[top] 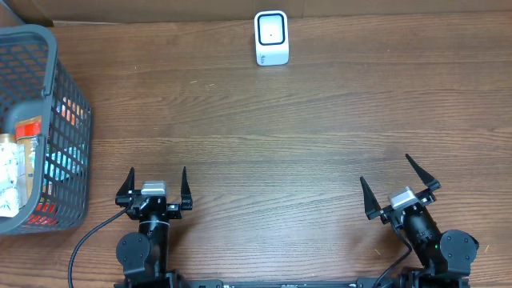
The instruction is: Scan the item barcode
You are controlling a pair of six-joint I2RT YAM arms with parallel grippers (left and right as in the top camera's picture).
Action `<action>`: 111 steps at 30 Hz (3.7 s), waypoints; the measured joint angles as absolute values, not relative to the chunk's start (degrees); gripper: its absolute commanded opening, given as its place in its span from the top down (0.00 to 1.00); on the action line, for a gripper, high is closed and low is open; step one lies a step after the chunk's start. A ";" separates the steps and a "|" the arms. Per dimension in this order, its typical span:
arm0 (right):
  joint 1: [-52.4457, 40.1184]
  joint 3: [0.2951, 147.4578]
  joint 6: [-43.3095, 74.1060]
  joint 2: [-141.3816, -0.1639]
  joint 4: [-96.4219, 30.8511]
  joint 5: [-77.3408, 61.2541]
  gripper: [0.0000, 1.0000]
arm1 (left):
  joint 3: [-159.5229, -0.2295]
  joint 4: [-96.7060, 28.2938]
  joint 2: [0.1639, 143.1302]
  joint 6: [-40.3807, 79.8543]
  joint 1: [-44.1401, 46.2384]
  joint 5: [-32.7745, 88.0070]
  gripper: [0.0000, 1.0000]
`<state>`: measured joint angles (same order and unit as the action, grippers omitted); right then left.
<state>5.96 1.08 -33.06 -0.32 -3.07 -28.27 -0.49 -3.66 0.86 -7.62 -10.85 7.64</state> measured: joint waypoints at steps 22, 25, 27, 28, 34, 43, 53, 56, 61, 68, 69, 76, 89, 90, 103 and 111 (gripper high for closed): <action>5.96 1.08 -33.06 -0.32 -3.05 -28.27 0.00 | -0.49 -3.66 0.86 -7.62 -10.85 7.62 0.00; 5.96 1.08 -33.06 -0.32 -3.07 -28.29 0.00 | -0.49 -3.66 0.86 -7.62 -10.85 7.62 0.00; 5.96 1.08 -33.08 -0.32 -3.07 -28.29 0.00 | -0.49 -3.66 0.86 -7.62 -10.85 7.62 0.00; 5.96 1.08 -33.06 -0.32 -3.05 -28.29 0.00 | -0.49 -3.66 0.86 -7.62 -10.85 7.62 0.00; 5.96 1.08 -33.04 -0.32 -3.07 -28.27 0.00 | -0.49 -3.66 0.86 -7.62 -10.85 7.62 0.00; 5.93 1.08 -33.08 -0.32 -3.07 -28.27 0.00 | -0.49 -3.64 0.86 -7.62 -10.85 7.62 0.00; 5.96 1.08 -33.08 -0.32 -3.07 -28.27 0.00 | -0.49 -2.09 0.86 -7.62 -10.85 7.62 0.00; 5.93 1.08 -33.06 -0.32 -3.07 -28.27 0.00 | -0.49 -1.76 0.86 -7.33 -10.85 7.62 0.00; 5.96 1.08 -33.06 -0.32 -3.05 -28.27 0.00 | -1.65 -3.20 0.89 -4.21 -10.85 7.62 0.00; 5.96 1.08 -33.04 -0.32 -3.07 -28.29 0.00 | -11.90 -3.40 8.58 -0.67 -10.85 7.64 0.00; 5.96 1.08 -33.04 -0.32 -3.07 -28.27 0.00 | -14.04 -3.51 10.72 -0.08 -10.85 7.66 0.00; 5.96 1.08 -33.08 -0.32 -3.07 -28.27 0.00 | -37.43 -10.94 33.67 2.81 -10.85 11.46 0.00; 5.96 1.08 -33.08 -0.32 -3.09 -28.29 0.00 | -115.55 -60.62 86.41 3.99 -18.87 33.63 0.01; 5.96 1.08 -33.06 -0.32 -3.07 -28.29 0.00 | -118.21 -60.66 87.90 4.03 -18.85 34.81 0.00; 5.96 1.08 -33.06 -0.32 -3.07 -28.29 0.00 | -122.78 -73.45 92.20 28.80 -30.35 11.94 0.00; 5.96 1.08 -33.04 -0.32 -3.07 -28.27 0.00 | -122.89 -78.26 94.56 40.14 -40.49 -3.25 0.00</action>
<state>5.96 1.08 -33.04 -0.32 -3.07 -28.27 -122.89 -78.26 94.56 40.14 -40.49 -3.25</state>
